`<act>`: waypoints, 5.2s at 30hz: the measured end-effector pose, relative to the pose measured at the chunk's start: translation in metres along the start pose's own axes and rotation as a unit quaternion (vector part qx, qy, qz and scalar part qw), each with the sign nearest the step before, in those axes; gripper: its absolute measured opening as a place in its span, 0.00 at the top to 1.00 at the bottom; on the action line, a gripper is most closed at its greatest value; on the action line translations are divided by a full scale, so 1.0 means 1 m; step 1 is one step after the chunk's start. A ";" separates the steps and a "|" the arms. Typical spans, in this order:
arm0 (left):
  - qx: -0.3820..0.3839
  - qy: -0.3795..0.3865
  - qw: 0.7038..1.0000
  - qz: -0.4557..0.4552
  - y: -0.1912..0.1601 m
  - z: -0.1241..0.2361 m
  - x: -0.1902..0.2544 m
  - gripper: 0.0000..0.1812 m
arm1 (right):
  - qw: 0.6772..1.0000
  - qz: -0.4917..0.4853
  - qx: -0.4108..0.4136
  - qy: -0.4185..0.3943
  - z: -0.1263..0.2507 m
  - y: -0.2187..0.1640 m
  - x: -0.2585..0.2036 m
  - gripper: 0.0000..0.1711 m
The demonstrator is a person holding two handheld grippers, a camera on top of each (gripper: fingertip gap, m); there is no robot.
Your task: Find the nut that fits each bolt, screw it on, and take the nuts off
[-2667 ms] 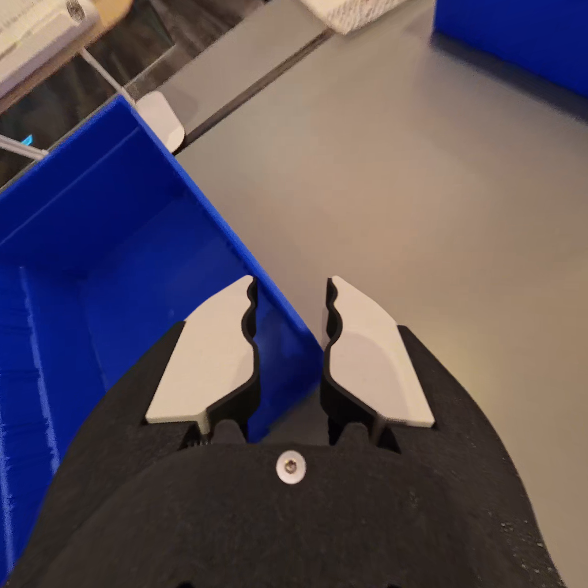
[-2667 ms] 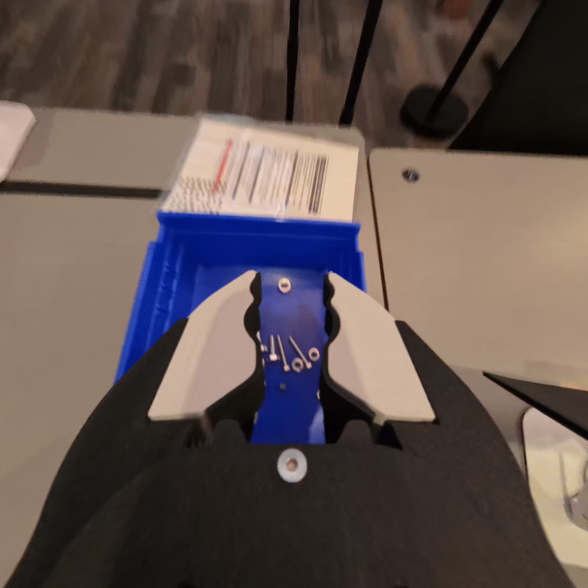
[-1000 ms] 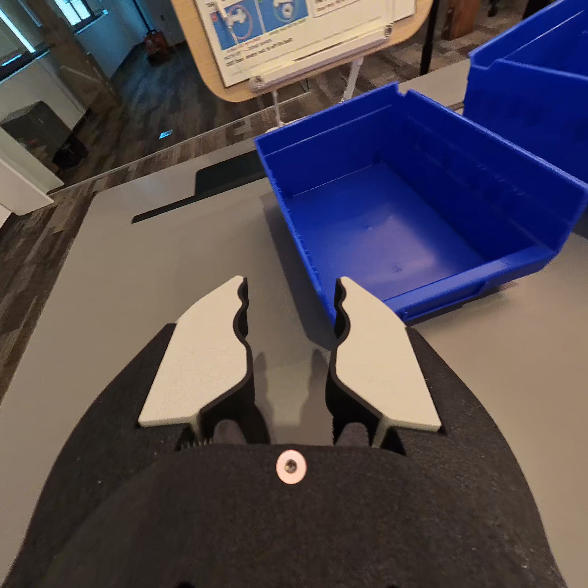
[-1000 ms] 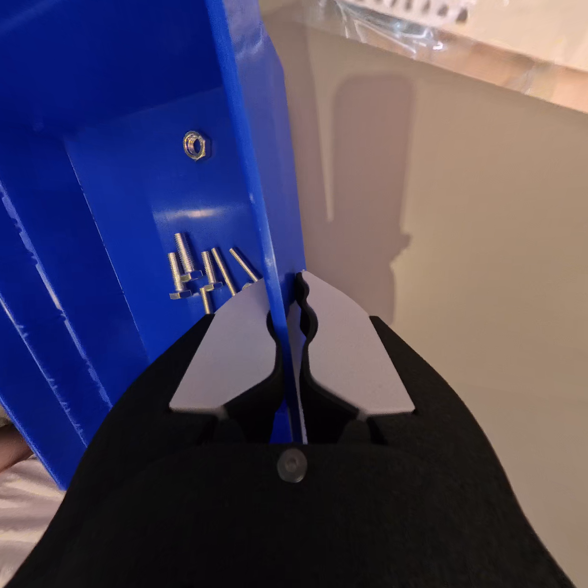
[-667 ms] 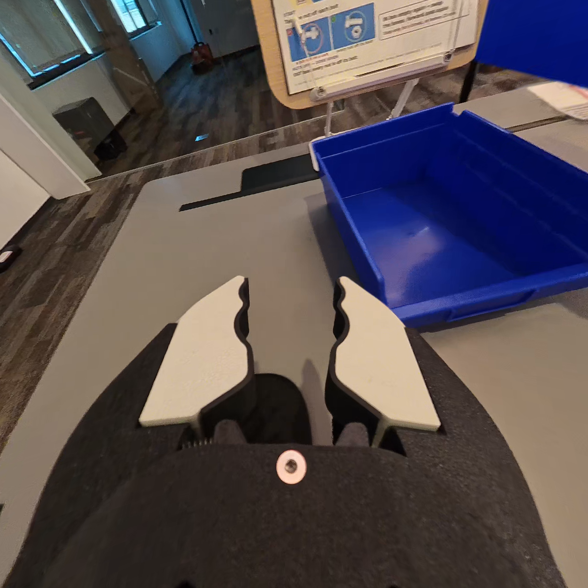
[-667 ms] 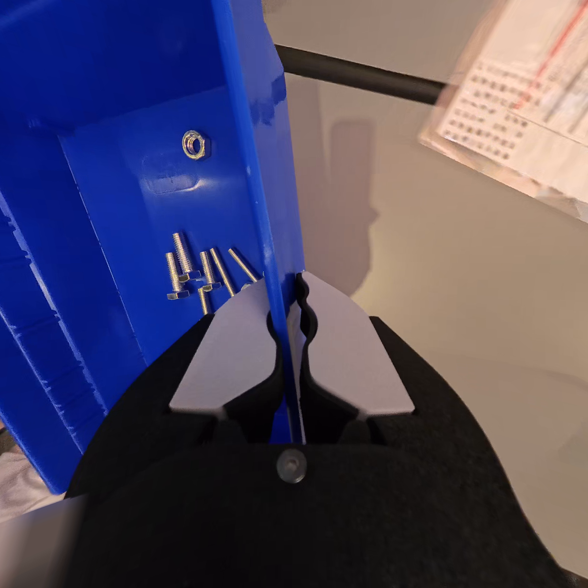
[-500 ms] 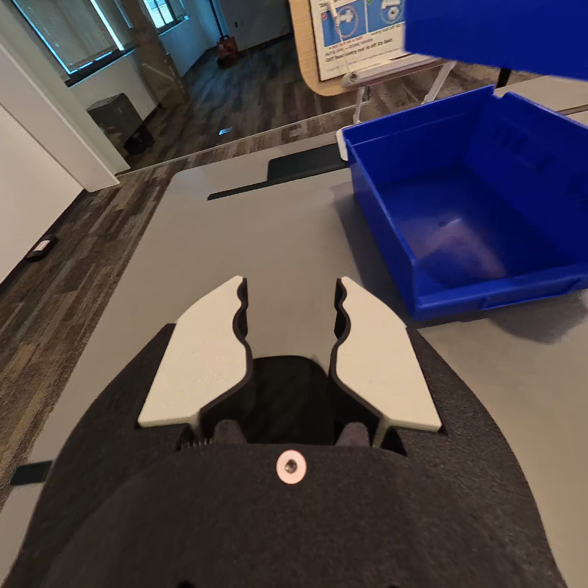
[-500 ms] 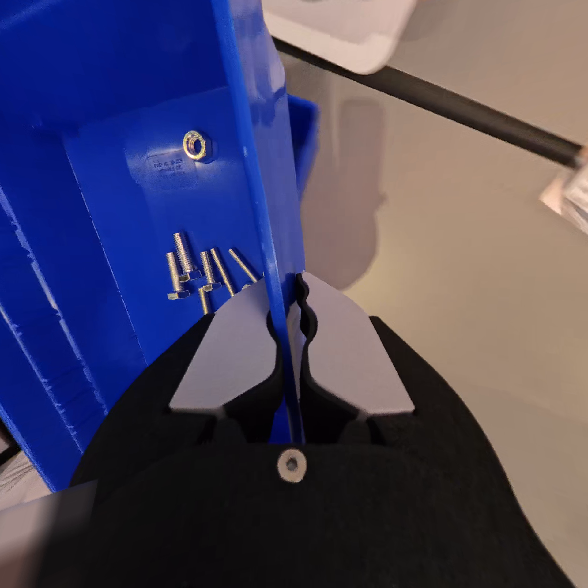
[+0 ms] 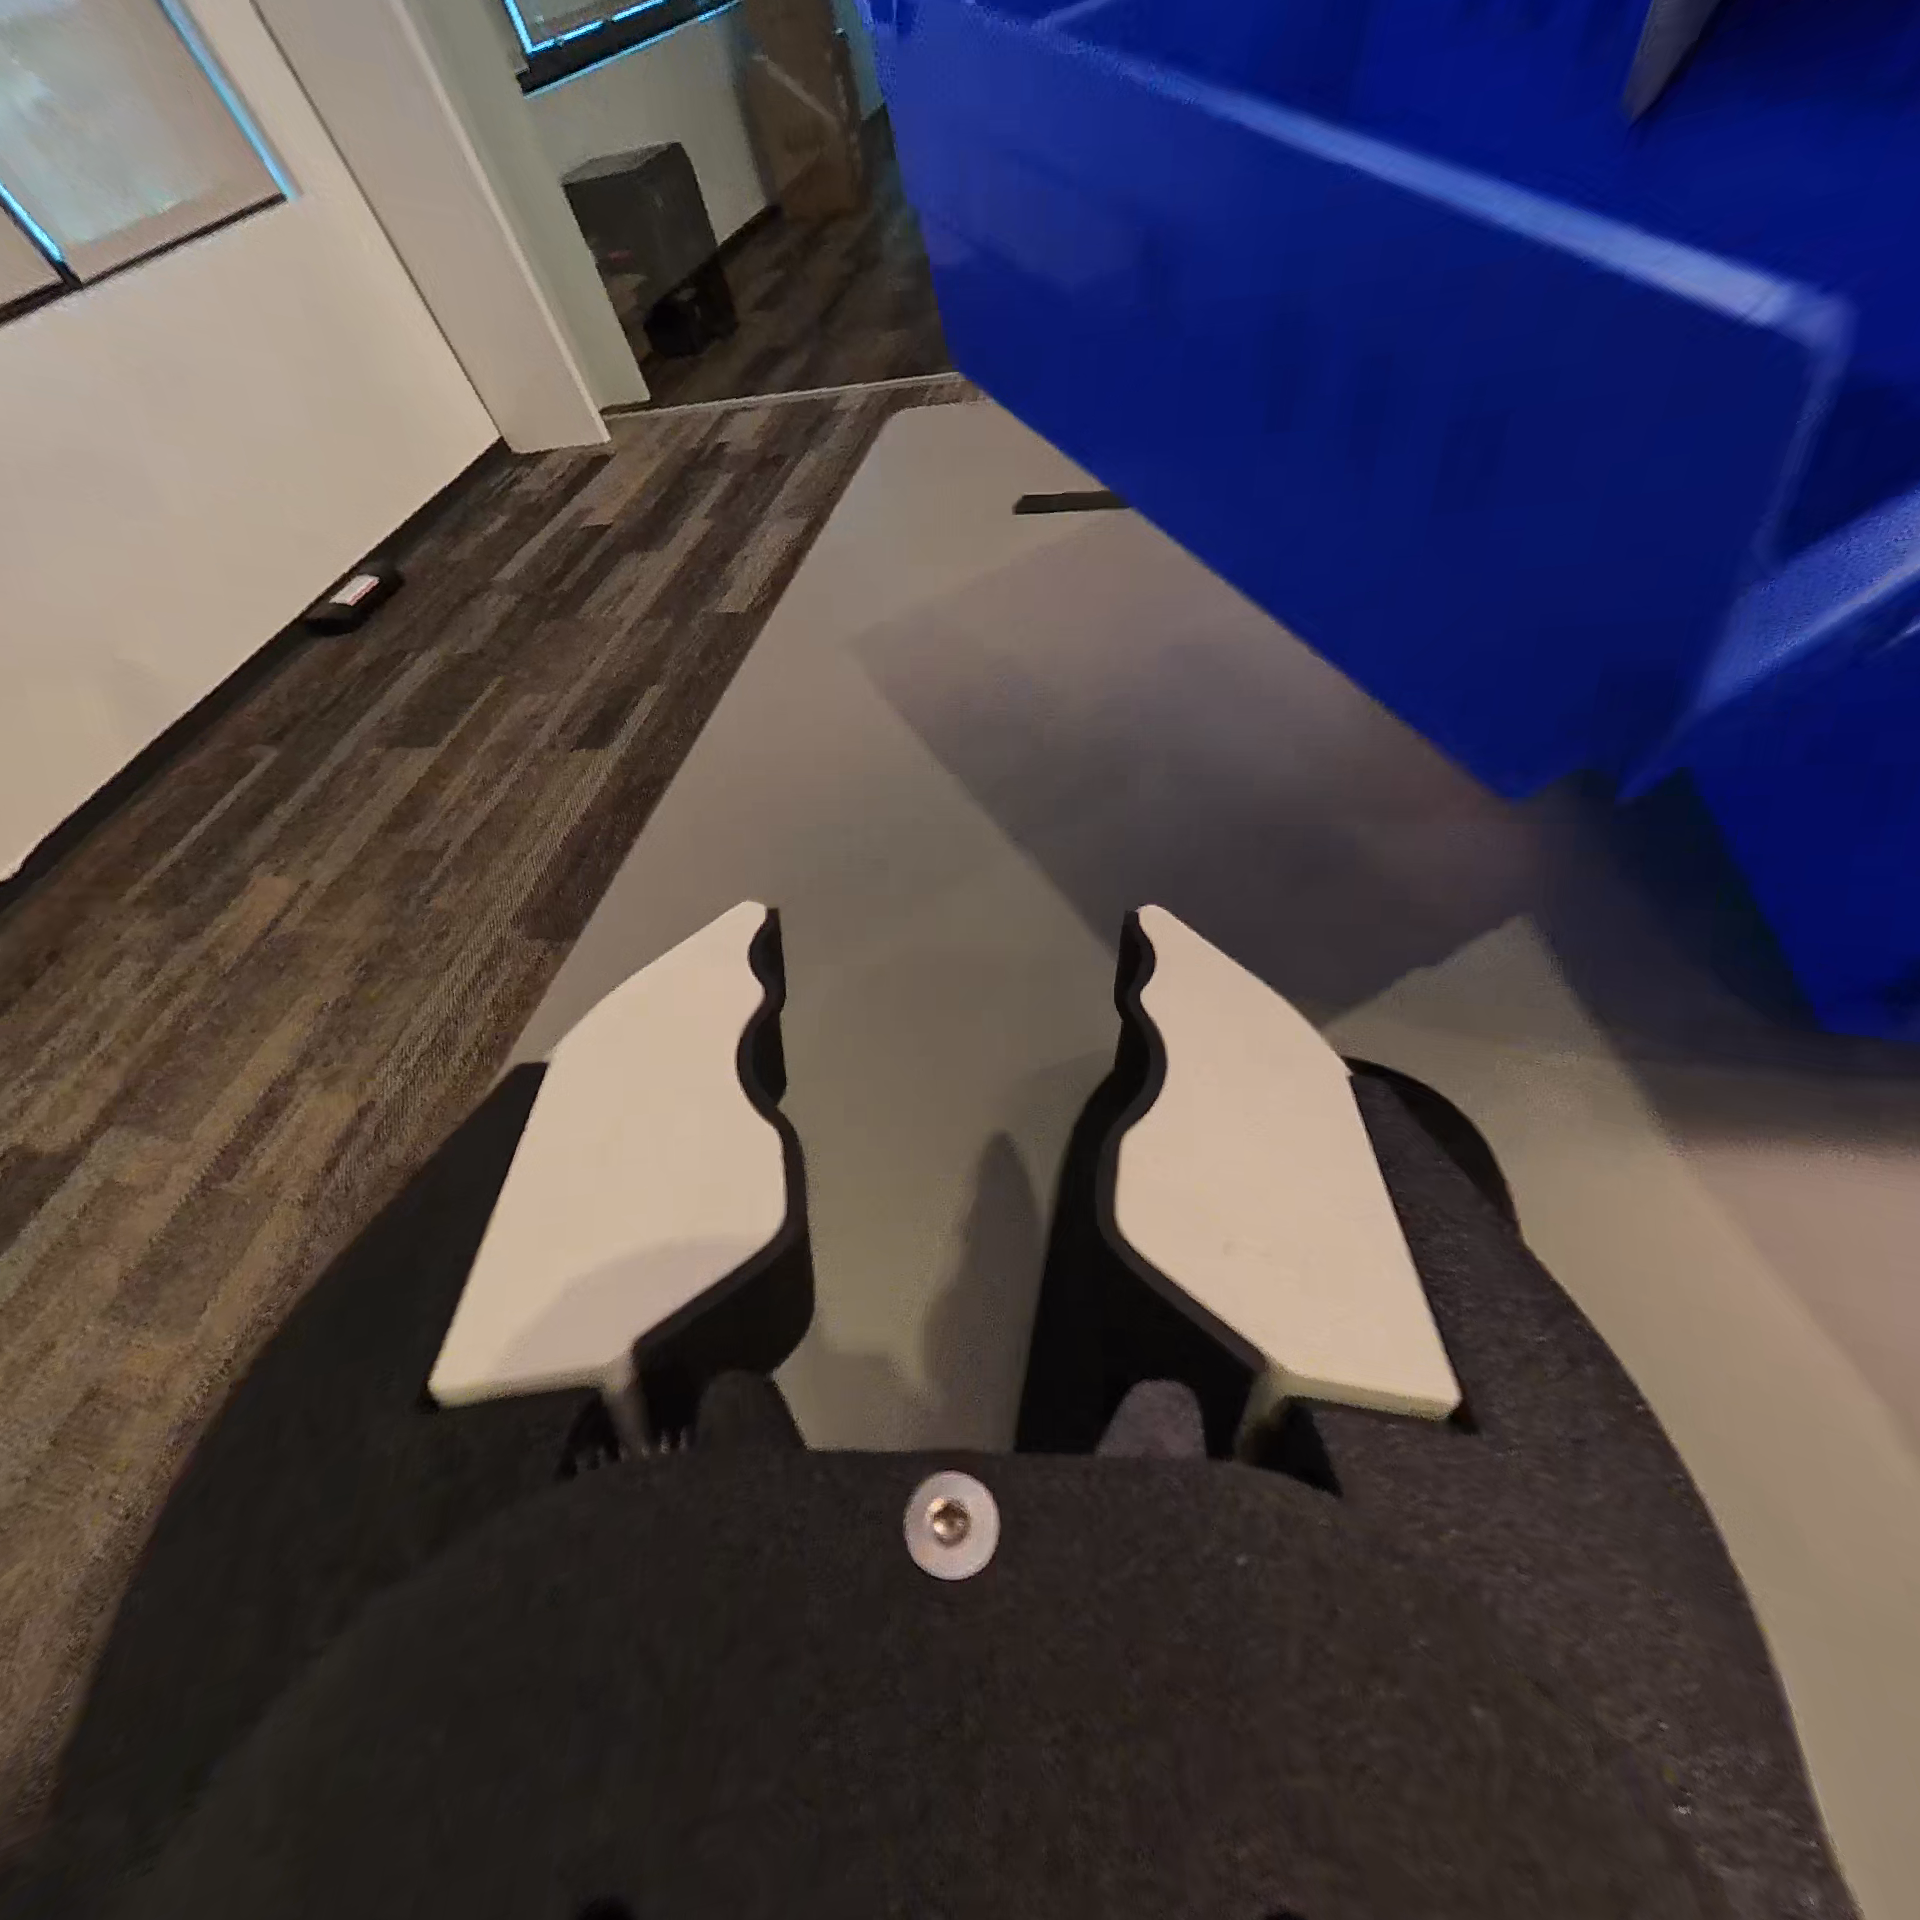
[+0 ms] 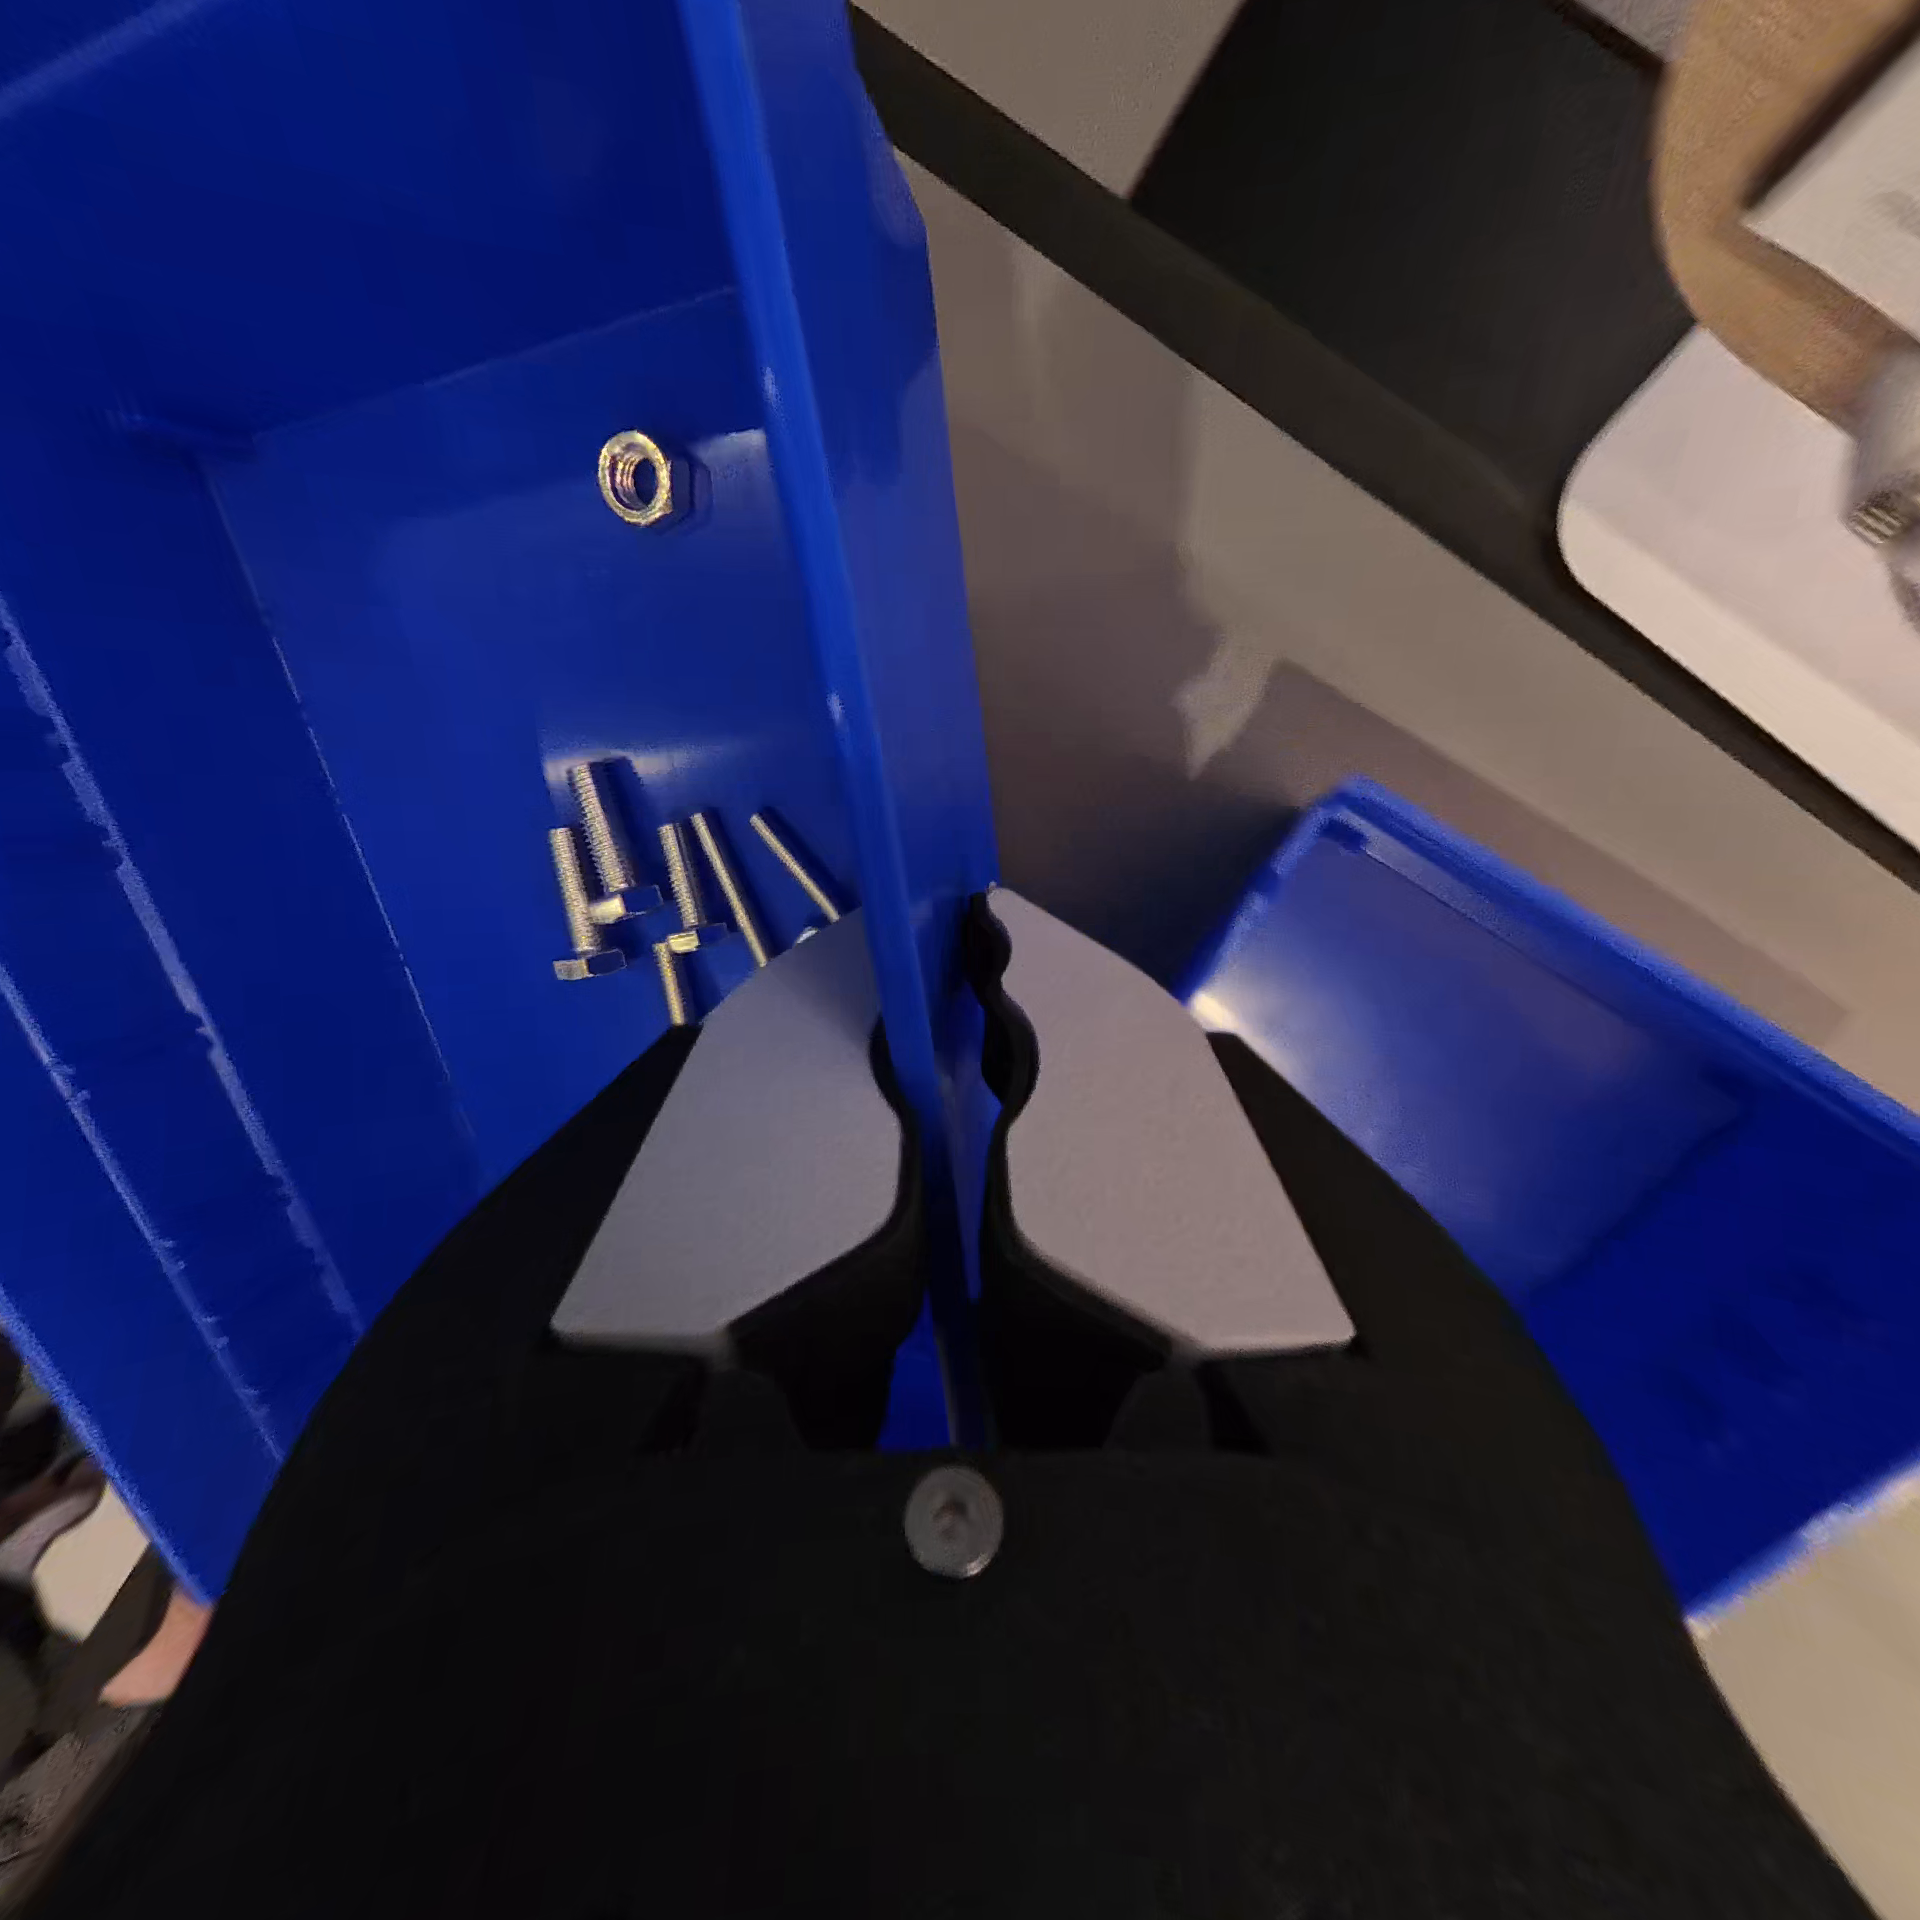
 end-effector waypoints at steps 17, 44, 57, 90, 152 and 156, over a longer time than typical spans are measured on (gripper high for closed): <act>-0.012 -0.037 0.999 0.015 -0.009 -0.061 0.011 0.66 | 0.999 0.020 -0.044 -0.013 -0.147 0.015 -0.061 0.95; -0.101 -0.051 0.993 -0.041 -0.021 -0.182 -0.104 0.92 | 0.887 0.319 0.333 -0.034 0.079 -0.075 0.018 0.80; -0.098 -0.115 0.987 -0.057 -0.018 -0.204 -0.144 0.93 | 0.951 0.117 0.212 -0.191 0.082 -0.229 0.203 0.75; 0.174 -0.278 0.935 0.135 0.034 0.029 -0.043 0.90 | 0.991 -0.099 0.000 -0.093 0.050 -0.318 0.372 0.97; 0.164 -0.312 0.926 0.135 0.076 0.015 0.014 0.89 | 0.962 -0.236 0.074 -0.112 0.135 -0.469 0.533 0.96; 0.153 -0.300 0.934 0.123 0.072 0.010 0.014 0.88 | 0.958 -0.225 0.117 -0.136 0.147 -0.463 0.534 0.92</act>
Point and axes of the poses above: each gripper's, where its closed fingertips meet, z back along the fingers, y out of its top, x = y × z across the jaws, the point moved 2 cm from there along z, back along the fingers, and after that the axes turned 3 degrees about -x, right-handed, at the moved point
